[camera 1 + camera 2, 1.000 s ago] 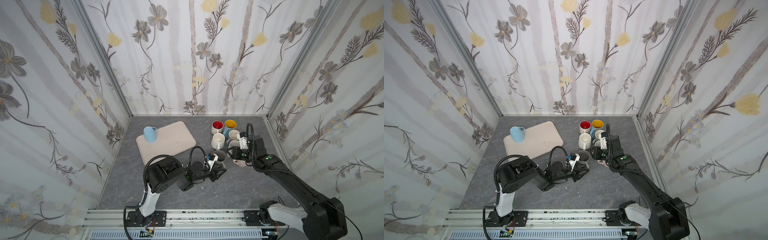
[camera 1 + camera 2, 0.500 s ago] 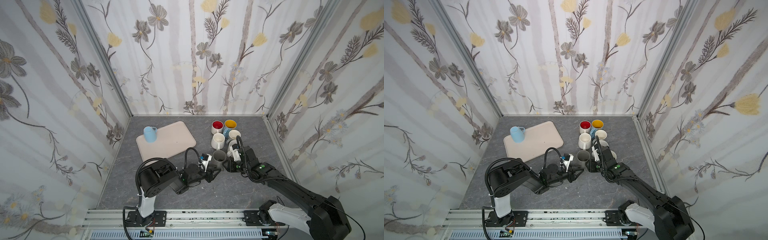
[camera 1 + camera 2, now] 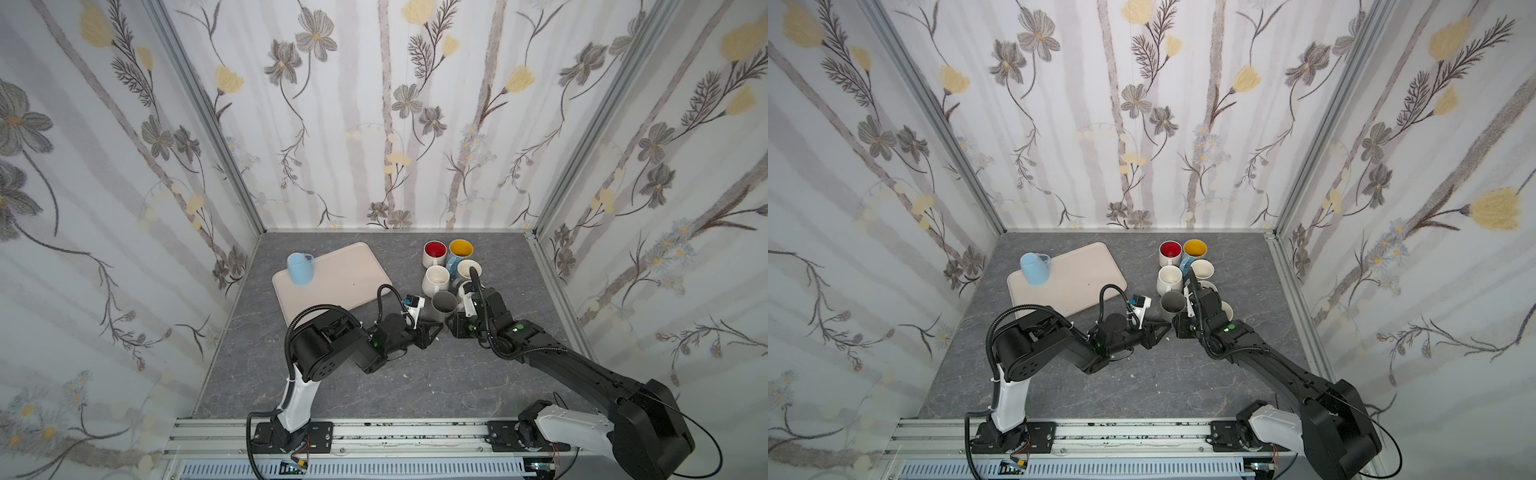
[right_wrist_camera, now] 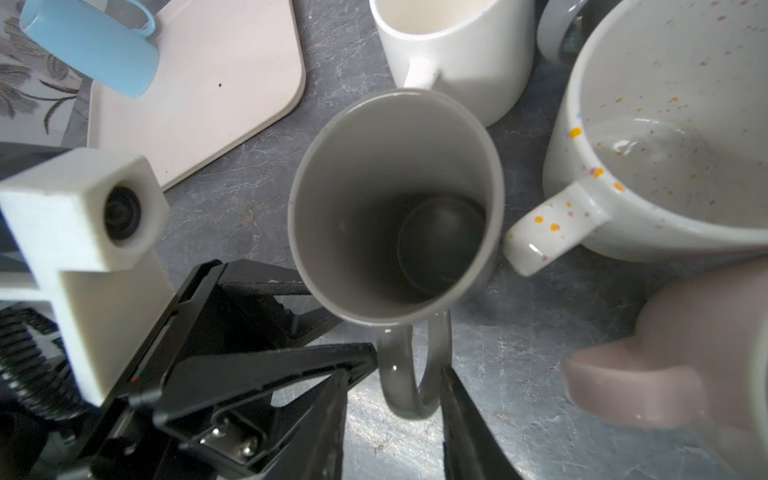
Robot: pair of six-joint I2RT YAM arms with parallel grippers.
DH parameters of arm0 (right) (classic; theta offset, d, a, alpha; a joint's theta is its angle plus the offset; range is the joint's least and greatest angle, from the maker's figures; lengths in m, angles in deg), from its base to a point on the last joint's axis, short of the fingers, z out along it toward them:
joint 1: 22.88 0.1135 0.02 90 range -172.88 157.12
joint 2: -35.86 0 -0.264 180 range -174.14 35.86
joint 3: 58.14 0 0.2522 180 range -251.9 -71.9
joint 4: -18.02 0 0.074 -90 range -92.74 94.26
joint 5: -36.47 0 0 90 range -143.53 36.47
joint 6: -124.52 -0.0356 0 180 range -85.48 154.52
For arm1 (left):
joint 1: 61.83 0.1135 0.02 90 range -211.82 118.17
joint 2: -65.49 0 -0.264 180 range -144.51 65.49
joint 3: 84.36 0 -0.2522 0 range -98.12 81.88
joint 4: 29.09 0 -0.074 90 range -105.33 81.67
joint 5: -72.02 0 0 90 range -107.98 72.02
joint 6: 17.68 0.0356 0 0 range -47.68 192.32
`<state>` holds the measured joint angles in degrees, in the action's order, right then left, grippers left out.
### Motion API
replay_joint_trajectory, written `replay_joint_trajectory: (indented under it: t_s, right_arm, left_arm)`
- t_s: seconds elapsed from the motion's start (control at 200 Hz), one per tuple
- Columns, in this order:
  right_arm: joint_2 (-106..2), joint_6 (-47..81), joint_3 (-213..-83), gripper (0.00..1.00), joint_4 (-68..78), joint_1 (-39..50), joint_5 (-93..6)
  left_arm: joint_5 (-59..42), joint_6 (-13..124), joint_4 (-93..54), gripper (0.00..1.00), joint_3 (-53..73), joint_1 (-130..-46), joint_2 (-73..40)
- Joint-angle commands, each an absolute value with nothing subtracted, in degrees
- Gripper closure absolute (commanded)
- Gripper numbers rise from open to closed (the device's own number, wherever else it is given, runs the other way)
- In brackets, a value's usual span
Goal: Turn the mug right side up
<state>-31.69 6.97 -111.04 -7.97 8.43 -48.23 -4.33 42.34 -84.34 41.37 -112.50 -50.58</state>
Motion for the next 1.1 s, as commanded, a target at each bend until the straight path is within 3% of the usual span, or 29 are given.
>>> replay_joint_trajectory:
  t_s: [0.0,0.32,0.615,0.794,0.939,1.094]
  right_arm:
    - [-31.9,8.3,-112.5,0.63,-8.3,8.4,-50.4]
    - [-28.3,8.2,-118.3,0.63,-10.9,8.8,-49.3]
    - [-36.6,6.8,-123.9,0.64,-4.8,15.0,-48.0]
    - [-45.8,6.6,-130.5,0.64,-1.7,20.9,-47.0]
    - [-52.6,7.1,-136.6,0.63,-1.5,23.7,-45.9]
    - [-57.8,7.2,-140.9,0.63,-2.1,27.3,-44.8]
  left_arm:
    - [-3.9,42.6,-84.1,0.61,40.5,-112.0,-50.4]
    - [-6.1,45.9,-78.0,0.55,47.9,-109.3,-36.4]
    - [-16.1,55.5,-41.8,0.41,45.8,-98.3,-11.1]
    - [-26.8,56.5,-24.6,0.23,43.4,-84.5,1.4]
    - [-22.0,53.7,-17.6,0.20,39.2,-67.9,2.2]
    - [-12.5,50.3,-19.5,0.16,33.2,-54.6,-6.2]
